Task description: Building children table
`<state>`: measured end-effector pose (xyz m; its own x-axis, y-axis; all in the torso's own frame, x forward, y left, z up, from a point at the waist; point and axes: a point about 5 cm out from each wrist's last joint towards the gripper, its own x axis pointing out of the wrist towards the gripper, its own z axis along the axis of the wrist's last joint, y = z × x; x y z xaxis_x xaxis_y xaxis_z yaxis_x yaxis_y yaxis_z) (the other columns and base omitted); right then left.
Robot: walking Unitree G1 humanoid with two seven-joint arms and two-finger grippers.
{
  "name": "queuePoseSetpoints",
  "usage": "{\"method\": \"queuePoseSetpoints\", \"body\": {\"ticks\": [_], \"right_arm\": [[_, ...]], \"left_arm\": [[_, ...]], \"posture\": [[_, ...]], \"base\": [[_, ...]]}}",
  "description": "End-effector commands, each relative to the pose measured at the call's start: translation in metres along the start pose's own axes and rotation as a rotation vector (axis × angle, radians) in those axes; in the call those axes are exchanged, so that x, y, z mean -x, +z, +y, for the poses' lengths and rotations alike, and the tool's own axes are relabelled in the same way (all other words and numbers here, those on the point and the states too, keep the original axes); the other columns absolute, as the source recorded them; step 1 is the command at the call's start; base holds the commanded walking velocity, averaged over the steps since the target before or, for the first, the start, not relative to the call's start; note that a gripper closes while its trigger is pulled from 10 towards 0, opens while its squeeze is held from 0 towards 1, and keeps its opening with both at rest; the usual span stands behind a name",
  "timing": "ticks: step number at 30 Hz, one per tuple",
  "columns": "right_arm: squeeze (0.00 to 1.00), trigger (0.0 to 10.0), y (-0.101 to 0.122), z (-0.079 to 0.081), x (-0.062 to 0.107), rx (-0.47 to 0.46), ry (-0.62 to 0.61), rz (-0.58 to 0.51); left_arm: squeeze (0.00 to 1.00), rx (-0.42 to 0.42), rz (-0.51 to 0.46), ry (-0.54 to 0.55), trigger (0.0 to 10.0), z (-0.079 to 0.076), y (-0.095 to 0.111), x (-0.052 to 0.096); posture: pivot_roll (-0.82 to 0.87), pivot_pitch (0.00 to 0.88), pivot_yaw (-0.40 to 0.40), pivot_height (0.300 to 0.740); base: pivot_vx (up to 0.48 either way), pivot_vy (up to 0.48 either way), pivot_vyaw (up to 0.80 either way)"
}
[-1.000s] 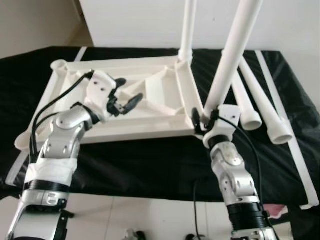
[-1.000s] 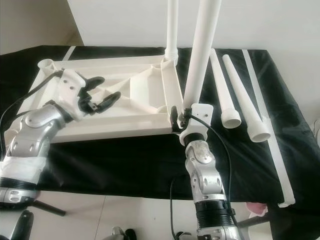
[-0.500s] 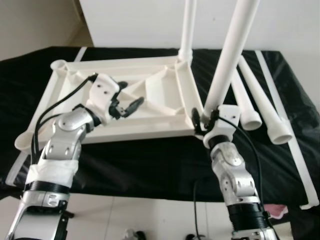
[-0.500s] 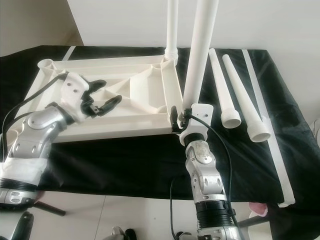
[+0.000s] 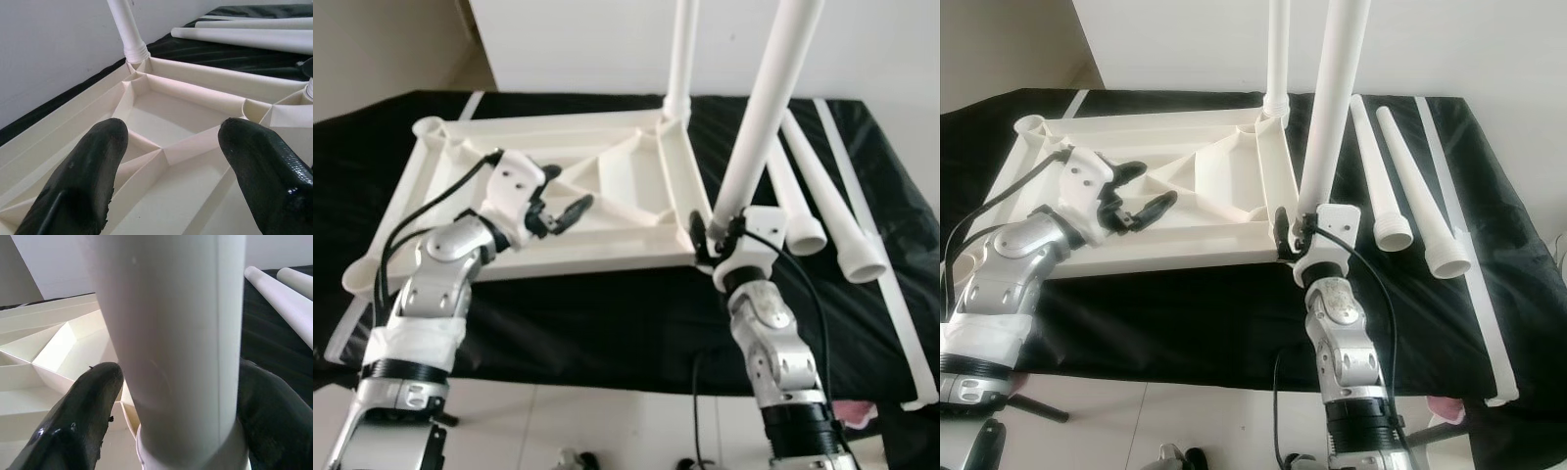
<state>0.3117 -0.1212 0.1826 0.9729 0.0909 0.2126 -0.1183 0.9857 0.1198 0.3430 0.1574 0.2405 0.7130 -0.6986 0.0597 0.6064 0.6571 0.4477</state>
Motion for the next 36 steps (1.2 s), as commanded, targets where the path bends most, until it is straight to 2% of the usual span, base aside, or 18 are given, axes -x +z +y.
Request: {"method": "queuePoseSetpoints", "body": {"ticks": [1,6,9,13,22,30,36], "right_arm": [[0.00,10.0,-0.003,0.001,0.006,-0.008,0.023,0.005],[0.00,10.0,-0.007,-0.001,0.013,0.011,0.032,0.003],[0.00,10.0,-0.014,-0.007,0.023,0.038,0.010,0.010],[0.00,10.0,-0.019,-0.008,0.029,0.051,-0.003,0.017],[0.00,10.0,-0.019,-0.002,0.029,0.048,0.007,-0.005],[0.00,10.0,-0.020,-0.002,0.026,0.056,0.029,-0.010],[0.00,10.0,-0.018,-0.007,0.022,0.073,0.031,-0.010]], "left_arm": [[0.00,-0.017,0.035,0.015,10.0,-0.001,-0.008,0.002],[0.00,0.008,0.056,0.057,10.0,0.000,-0.017,0.002],[0.00,0.074,0.085,0.152,10.0,0.003,-0.028,0.001],[0.00,0.131,0.092,0.220,10.0,0.003,-0.034,0.001],[0.00,0.233,0.054,0.300,10.0,-0.007,-0.038,-0.003],[0.00,0.265,0.051,0.291,10.0,-0.021,-0.040,-0.008],[0.00,0.269,0.051,0.288,10.0,-0.022,-0.039,-0.009]], "posture": [[-0.08,0.165,0.043,0.740],[-0.08,0.167,0.047,0.740],[-0.08,0.168,0.049,0.740],[-0.09,0.166,0.052,0.740],[-0.08,0.144,0.049,0.740],[-0.07,0.121,0.034,0.740],[-0.07,0.114,0.027,0.740]], "base": [[0.000,0.000,0.00],[0.000,0.000,0.00],[0.000,0.000,0.00],[0.000,0.000,0.00],[0.000,0.000,0.00],[0.000,0.000,0.00],[0.000,0.000,0.00]]}}
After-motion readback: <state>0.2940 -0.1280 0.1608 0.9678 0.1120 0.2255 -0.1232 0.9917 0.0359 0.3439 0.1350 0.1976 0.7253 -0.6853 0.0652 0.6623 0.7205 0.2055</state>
